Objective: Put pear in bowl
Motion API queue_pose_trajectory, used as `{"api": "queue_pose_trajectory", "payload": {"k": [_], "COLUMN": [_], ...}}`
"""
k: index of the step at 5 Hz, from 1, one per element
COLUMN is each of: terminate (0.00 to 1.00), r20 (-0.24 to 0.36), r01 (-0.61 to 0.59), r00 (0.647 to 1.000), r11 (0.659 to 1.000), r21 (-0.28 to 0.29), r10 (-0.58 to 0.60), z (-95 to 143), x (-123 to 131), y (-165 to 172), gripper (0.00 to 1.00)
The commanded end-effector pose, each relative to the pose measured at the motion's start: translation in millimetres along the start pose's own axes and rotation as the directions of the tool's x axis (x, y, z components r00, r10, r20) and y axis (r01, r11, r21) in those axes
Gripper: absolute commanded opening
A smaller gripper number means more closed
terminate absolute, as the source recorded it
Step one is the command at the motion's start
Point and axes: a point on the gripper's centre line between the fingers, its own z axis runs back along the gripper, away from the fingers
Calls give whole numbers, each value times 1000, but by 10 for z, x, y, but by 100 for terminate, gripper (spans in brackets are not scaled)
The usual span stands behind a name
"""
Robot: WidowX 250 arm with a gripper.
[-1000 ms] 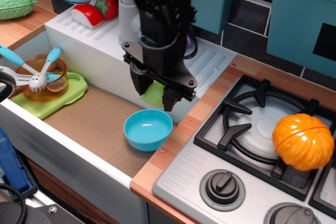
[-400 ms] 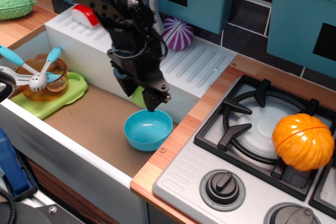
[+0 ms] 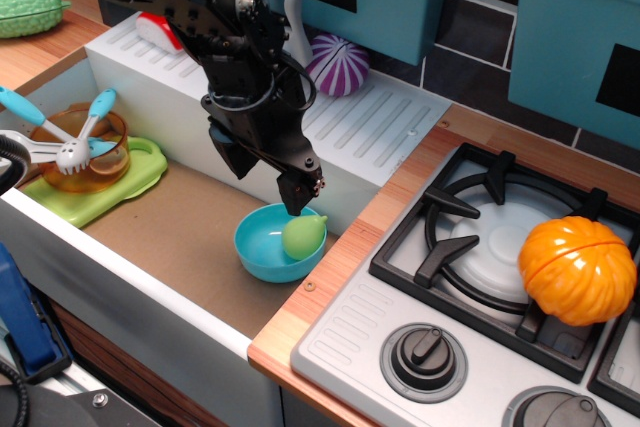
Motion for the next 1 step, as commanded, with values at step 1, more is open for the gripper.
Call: {"api": "queue_pose_trajectory", "payload": {"k": [1], "terminate": [100], "r20": [26], "r01": [17], "r00": [1000], "r11": [1000], "r21": [11], "r10": [-17], "z": [45], "x": [57], "y": [21], "gripper": [100]}}
